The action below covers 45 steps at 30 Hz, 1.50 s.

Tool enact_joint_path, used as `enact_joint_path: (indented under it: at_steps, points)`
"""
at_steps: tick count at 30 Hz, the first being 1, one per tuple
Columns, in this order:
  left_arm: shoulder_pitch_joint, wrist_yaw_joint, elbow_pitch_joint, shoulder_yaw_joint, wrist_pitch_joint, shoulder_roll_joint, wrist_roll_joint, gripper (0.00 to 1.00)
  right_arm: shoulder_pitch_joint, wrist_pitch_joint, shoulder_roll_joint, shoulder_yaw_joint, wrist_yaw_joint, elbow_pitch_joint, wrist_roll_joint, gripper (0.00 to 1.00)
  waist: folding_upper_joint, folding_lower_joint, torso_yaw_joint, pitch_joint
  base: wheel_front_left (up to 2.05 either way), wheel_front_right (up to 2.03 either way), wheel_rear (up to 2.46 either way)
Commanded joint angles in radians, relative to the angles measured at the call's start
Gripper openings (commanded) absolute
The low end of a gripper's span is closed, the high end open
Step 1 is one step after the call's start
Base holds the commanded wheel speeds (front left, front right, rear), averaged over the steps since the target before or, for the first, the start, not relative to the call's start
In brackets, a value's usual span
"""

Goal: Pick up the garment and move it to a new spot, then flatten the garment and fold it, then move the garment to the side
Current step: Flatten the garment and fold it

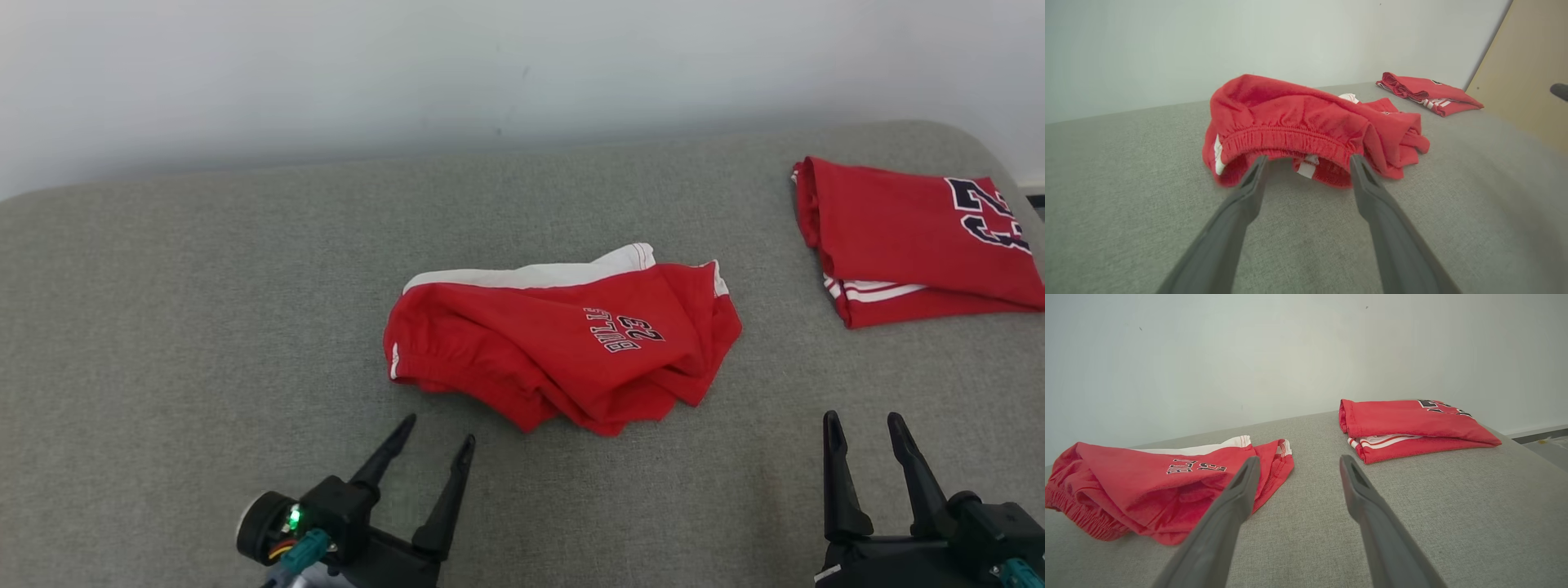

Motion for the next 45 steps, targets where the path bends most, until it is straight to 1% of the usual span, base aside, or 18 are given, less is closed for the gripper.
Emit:
enact_joint_path:
  at_steps: [1,7,14,21,22,23,29,35,40,45]
  points:
    - [-0.016,0.002,0.007,-0.009,-0.003,-0.001,-0.008,1.0,-0.01,-0.007,0.0,0.002,0.001,0.003,0.005,1.0,-0.0001,-0.0001,-0.016,0.018,0.0,0.0,0.0]
    - [-0.064,0.002,0.082,-0.079,-0.003,-0.002,-0.045,1.0,-0.041,-0.019,0.0,0.014,0.001,0.015,0.016,1.0,-0.0001,-0.0001,-0.054,0.06,0.0,0.0,0.0]
    - [-0.148,0.002,0.15,-0.12,-0.003,-0.001,-0.08,1.0,-0.068,-0.037,0.0,0.017,0.001,0.027,0.025,1.0,-0.0001,-0.0001,-0.109,0.106,0.0,0.0,0.0]
    - [-0.212,0.002,0.197,-0.153,-0.003,0.005,-0.111,1.0,-0.079,-0.051,0.0,0.022,0.001,0.042,0.037,1.0,-0.0001,-0.0001,-0.15,0.125,0.0,0.0,0.0]
    - [-0.222,0.002,0.196,-0.154,-0.003,0.005,-0.114,0.44,-0.079,-0.054,0.0,0.021,0.001,0.044,0.038,1.0,-0.0001,-0.0001,-0.152,0.125,0.0,0.0,0.0]
    - [-0.226,0.002,0.192,-0.151,-0.003,0.005,-0.122,0.0,-0.078,-0.056,0.0,0.017,0.001,0.046,0.039,1.0,-0.0001,-0.0001,-0.153,0.125,0.0,0.0,0.0]
    - [-0.22,0.002,0.147,-0.146,-0.003,0.014,-0.125,0.0,-0.059,-0.06,0.0,-0.009,0.001,0.053,0.04,1.0,-0.0001,-0.0001,-0.126,0.108,0.0,0.0,0.0]
    - [-0.175,0.002,0.032,-0.146,-0.003,0.05,-0.119,0.0,-0.047,-0.064,0.0,-0.018,0.001,0.068,0.032,1.0,-0.0001,-0.0001,-0.042,0.062,0.0,0.0,0.0]
    - [-0.116,0.004,-0.064,-0.16,0.007,0.109,-0.118,0.0,-0.042,-0.063,0.0,-0.019,0.001,0.082,0.025,1.0,-0.0001,-0.0001,0.028,0.01,0.0,0.0,0.0]
    - [-0.024,0.029,-0.181,-0.153,0.064,0.178,-0.141,0.0,-0.027,-0.058,0.0,-0.031,0.001,0.084,0.02,1.0,-0.0001,-0.0001,0.079,-0.024,0.0,0.0,0.0]
